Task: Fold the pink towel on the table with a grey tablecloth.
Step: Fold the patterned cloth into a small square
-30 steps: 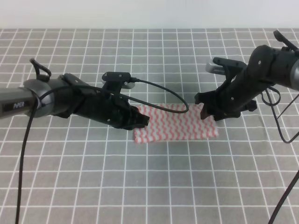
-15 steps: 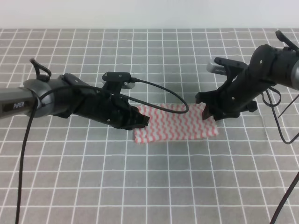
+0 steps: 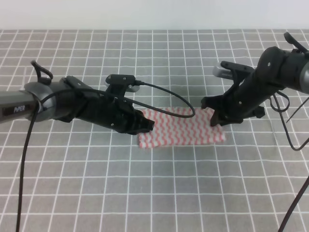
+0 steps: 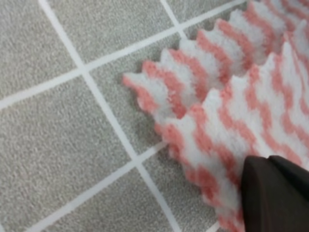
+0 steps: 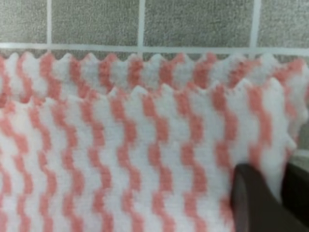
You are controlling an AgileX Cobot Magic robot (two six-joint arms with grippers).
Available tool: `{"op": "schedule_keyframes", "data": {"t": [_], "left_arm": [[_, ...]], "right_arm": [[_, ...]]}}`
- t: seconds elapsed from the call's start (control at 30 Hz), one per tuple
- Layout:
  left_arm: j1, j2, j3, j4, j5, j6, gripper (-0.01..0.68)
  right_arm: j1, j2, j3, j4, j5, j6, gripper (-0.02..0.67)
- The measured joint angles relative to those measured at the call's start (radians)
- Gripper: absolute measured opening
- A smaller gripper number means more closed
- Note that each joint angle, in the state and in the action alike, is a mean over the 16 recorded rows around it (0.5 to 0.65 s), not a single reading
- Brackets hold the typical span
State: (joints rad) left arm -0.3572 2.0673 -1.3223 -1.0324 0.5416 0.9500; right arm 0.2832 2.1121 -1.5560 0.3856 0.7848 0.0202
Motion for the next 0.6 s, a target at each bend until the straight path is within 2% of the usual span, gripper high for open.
{"op": "schedule_keyframes", "data": {"t": [0.33, 0.6], "left_arm": [[0.0, 0.0, 0.0, 0.001, 0.001, 0.003, 0.0], [0.0, 0.0, 0.0, 0.002, 0.002, 0.005, 0.0]], "right_arm": [[0.001, 0.006, -0.077, 0.039, 0.067, -0.008, 0.0], [0.004, 0.007, -0.121, 0.173, 0.091, -0.081, -0.001]]}}
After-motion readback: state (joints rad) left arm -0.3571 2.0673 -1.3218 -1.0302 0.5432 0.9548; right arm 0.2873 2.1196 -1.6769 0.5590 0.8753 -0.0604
